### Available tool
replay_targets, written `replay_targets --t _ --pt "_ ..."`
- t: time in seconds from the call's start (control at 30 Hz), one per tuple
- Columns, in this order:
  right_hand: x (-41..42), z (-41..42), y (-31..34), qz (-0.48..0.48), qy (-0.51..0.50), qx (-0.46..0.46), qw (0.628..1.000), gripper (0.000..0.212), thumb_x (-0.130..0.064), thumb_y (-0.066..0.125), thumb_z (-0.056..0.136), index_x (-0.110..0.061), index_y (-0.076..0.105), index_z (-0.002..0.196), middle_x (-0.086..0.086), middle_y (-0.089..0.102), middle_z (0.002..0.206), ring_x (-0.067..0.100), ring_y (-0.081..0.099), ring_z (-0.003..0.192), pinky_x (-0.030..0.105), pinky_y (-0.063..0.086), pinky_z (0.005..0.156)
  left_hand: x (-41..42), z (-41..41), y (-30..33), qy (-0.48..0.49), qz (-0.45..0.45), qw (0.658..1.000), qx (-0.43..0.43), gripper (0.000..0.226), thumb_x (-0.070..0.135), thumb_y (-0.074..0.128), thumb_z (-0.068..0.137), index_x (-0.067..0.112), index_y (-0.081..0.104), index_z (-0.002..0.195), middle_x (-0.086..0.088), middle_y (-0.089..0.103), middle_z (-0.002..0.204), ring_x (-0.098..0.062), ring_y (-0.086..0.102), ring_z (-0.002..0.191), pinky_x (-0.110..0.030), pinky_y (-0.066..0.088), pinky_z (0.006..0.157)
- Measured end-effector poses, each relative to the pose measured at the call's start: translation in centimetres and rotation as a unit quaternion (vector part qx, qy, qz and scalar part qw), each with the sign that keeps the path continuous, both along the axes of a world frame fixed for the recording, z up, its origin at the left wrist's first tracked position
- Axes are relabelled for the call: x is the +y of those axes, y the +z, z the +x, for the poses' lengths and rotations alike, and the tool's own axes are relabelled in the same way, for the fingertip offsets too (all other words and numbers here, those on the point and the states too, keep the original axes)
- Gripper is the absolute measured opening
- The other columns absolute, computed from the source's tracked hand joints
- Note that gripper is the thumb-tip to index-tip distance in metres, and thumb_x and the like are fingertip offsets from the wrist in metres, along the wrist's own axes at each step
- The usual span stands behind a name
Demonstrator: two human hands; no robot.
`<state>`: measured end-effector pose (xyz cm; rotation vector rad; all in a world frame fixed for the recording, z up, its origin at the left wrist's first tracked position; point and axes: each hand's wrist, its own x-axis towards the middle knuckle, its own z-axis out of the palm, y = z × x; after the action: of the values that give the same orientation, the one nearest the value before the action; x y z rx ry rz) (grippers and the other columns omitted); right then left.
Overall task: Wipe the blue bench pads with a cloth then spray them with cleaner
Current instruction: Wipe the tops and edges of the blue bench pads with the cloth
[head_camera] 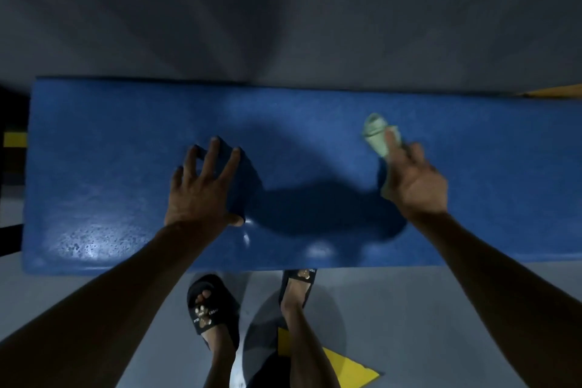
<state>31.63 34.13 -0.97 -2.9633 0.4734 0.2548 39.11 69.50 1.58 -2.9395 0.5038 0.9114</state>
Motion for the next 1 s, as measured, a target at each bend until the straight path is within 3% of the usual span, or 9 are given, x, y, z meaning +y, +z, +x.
replay_targets --t 0.1,0.2,0.33,0.47,0.53,0.63,0.7,0.8,1.0 --pt "0.4 1.1 -0.3 0.057 -0.213 -0.005 0.975 0.080 -0.018 0.057 0.088 -0.034 0.021 0.157 0.015 0.043 0.126 0.043 0.059 0.081 0.044 0.047 0.068 -0.5 -0.1 0.0 0.005 0.003 1.000 0.011 0.133 0.060 0.080 0.066 0.037 -0.017 0.153 -0.001 -0.024 0.163 -0.041 -0.013 0.149 -0.059 0.016 0.119" --pt "7.1 3.4 -1.2 0.096 -0.270 -0.044 0.957 0.080 -0.025 0.054 0.089 -0.029 0.016 0.160 0.015 0.040 0.140 0.042 0.061 0.092 0.042 0.046 0.072 -0.6 0.0 -0.2 0.004 0.009 1.000 0.019 0.132 0.061 0.078 0.068 0.036 -0.020 0.153 -0.002 -0.026 0.162 -0.042 -0.014 0.149 -0.059 0.015 0.119" --pt "16.1 4.9 -1.9 0.124 0.006 -0.094 0.988 0.068 -0.015 0.062 0.089 -0.023 0.040 0.153 0.014 0.053 0.141 0.032 0.066 0.080 0.035 0.053 0.059 -0.7 0.1 -0.2 0.009 0.014 1.000 0.018 0.134 0.060 0.079 0.066 0.036 -0.019 0.153 -0.002 -0.025 0.163 -0.041 -0.013 0.149 -0.059 0.015 0.119" --pt "11.8 6.5 -1.7 0.082 0.225 -0.059 0.969 0.081 -0.012 0.065 0.076 -0.028 0.041 0.152 0.011 0.059 0.128 0.031 0.060 0.064 0.037 0.054 0.050 -0.7 0.1 -0.4 0.010 0.013 1.000 0.021 0.136 0.060 0.080 0.064 0.036 -0.019 0.153 -0.002 -0.024 0.163 -0.041 -0.013 0.149 -0.060 0.016 0.119" --pt "6.3 7.1 -1.0 0.049 0.183 -0.013 0.982 0.085 -0.015 0.059 0.077 -0.036 0.031 0.155 0.008 0.054 0.132 0.037 0.064 0.079 0.041 0.057 0.061 -0.6 0.1 -0.6 0.007 0.009 1.000 0.015 0.137 0.060 0.082 0.062 0.035 -0.017 0.153 -0.002 -0.022 0.164 -0.042 -0.012 0.149 -0.061 0.017 0.118" --pt "-1.9 6.9 -0.4 0.002 -0.023 0.011 1.000 0.085 -0.024 0.065 0.080 -0.039 0.025 0.154 0.012 0.048 0.127 0.043 0.064 0.081 0.048 0.054 0.068 -0.4 0.0 -0.9 0.009 0.007 1.000 0.017 0.137 0.059 0.083 0.060 0.034 -0.013 0.155 -0.002 -0.020 0.164 -0.042 -0.011 0.150 -0.061 0.018 0.118" --pt "-4.5 7.0 0.1 0.012 -0.160 0.042 0.986 0.089 -0.021 0.071 0.079 -0.040 0.025 0.153 0.014 0.045 0.124 0.045 0.062 0.083 0.050 0.052 0.077 -0.5 -0.1 -1.0 0.009 0.010 1.000 0.015 0.138 0.057 0.086 0.057 0.032 -0.007 0.156 -0.004 -0.016 0.165 -0.043 -0.008 0.150 -0.063 0.020 0.116" --pt "-2.4 8.3 -0.3 0.056 -0.273 -0.004 0.960 0.066 -0.025 0.052 0.091 -0.031 0.033 0.154 0.016 0.044 0.135 0.045 0.061 0.095 0.046 0.045 0.082 -0.6 -0.2 -1.2 0.013 0.009 1.000 0.003 0.140 0.054 0.090 0.050 0.029 0.005 0.158 -0.007 -0.005 0.166 -0.046 0.001 0.149 -0.066 0.026 0.112" --pt "11.1 12.0 -0.6 0.111 -0.194 0.008 0.975 0.058 -0.023 0.047 0.097 -0.024 0.033 0.153 0.005 0.041 0.150 0.036 0.062 0.110 0.040 0.046 0.085 -0.7 -0.5 -1.6 0.021 0.009 1.000 -0.005 0.141 0.050 0.093 0.046 0.028 0.011 0.158 -0.009 0.000 0.166 -0.047 0.005 0.149 -0.068 0.028 0.110"
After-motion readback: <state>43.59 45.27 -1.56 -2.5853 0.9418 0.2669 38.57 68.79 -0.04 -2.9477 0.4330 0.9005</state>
